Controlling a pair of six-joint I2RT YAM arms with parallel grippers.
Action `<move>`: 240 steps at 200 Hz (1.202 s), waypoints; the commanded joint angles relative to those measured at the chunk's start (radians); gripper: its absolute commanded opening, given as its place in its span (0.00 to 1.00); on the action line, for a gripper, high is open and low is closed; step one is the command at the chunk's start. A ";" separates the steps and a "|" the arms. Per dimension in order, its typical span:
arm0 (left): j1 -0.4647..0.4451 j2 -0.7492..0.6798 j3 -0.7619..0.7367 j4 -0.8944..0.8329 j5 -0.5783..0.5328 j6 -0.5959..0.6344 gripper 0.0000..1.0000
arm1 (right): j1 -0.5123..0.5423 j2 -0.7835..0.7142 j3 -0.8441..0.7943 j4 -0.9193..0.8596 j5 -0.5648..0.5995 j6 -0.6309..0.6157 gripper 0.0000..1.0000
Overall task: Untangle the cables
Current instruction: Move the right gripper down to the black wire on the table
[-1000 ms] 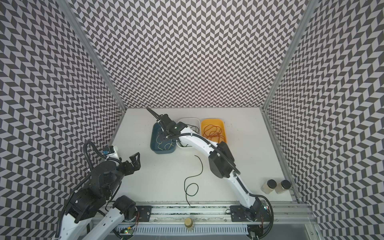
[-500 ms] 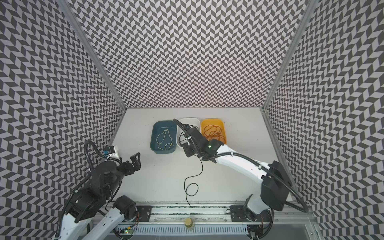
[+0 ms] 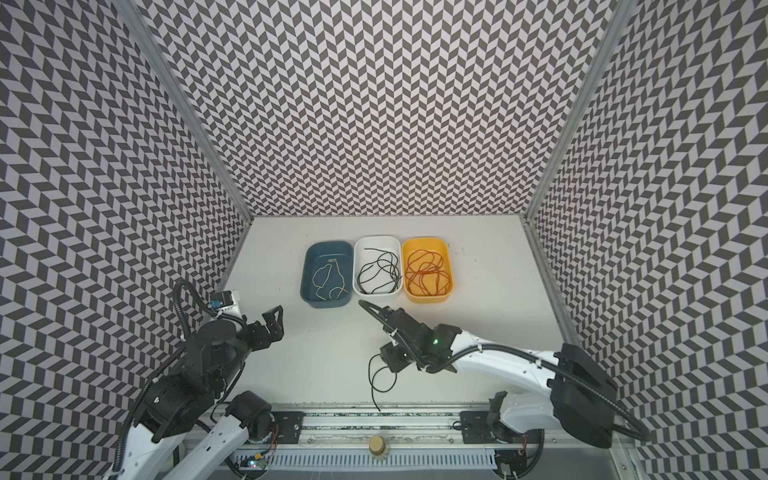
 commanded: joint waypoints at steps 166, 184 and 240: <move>-0.063 -0.024 -0.001 -0.021 -0.068 -0.016 1.00 | 0.184 0.208 0.009 0.109 0.106 0.219 0.55; -0.067 -0.029 -0.002 -0.022 -0.073 -0.017 1.00 | 0.184 0.230 0.022 0.101 0.128 0.234 0.54; -0.069 -0.029 -0.002 -0.021 -0.076 -0.018 1.00 | 0.196 0.297 0.072 0.069 0.181 0.286 0.53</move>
